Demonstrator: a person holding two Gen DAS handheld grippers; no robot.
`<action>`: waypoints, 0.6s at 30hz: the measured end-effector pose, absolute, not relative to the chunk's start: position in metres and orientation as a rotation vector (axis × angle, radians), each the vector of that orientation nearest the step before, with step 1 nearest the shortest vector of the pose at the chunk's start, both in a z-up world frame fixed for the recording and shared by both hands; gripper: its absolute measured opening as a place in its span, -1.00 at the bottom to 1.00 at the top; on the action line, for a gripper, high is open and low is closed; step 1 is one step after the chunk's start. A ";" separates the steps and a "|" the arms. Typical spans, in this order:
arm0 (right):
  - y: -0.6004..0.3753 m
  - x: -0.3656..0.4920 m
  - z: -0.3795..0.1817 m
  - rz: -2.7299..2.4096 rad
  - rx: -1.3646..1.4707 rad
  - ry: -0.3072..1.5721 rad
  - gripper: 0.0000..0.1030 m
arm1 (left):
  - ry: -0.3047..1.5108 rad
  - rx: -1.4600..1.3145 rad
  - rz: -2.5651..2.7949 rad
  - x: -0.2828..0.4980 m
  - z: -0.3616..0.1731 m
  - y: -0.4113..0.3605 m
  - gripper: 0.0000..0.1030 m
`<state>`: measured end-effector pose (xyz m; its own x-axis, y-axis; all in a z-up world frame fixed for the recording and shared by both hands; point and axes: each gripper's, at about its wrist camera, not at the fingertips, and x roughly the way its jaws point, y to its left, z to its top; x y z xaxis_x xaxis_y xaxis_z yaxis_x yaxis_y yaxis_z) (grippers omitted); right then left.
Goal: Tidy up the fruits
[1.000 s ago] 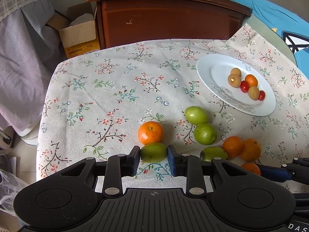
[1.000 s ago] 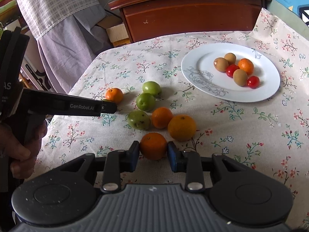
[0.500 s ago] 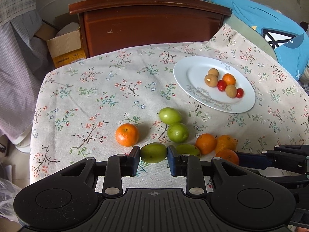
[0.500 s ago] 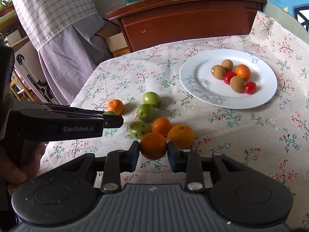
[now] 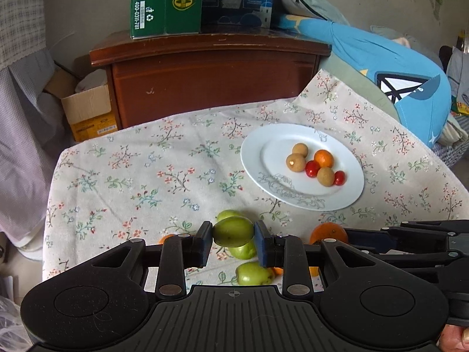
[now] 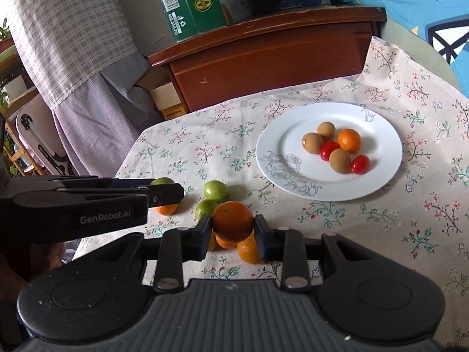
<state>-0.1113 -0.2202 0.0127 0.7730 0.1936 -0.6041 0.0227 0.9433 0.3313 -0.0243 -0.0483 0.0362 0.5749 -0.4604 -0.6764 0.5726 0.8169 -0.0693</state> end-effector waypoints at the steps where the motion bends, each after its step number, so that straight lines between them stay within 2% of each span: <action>1: -0.222 -0.111 0.014 0.091 0.337 0.681 -0.39 | 0.738 0.157 -0.615 -0.024 0.038 -0.050 -0.46; 18: -0.278 -0.078 0.048 0.011 0.304 0.609 -0.39 | 0.741 0.130 -0.708 0.006 0.052 -0.096 -0.46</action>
<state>-0.0780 -0.2777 0.0477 0.8215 0.0989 -0.5615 0.0794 0.9554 0.2845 0.0058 -0.0957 0.0515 0.5198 -0.5444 -0.6584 0.6327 0.7631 -0.1314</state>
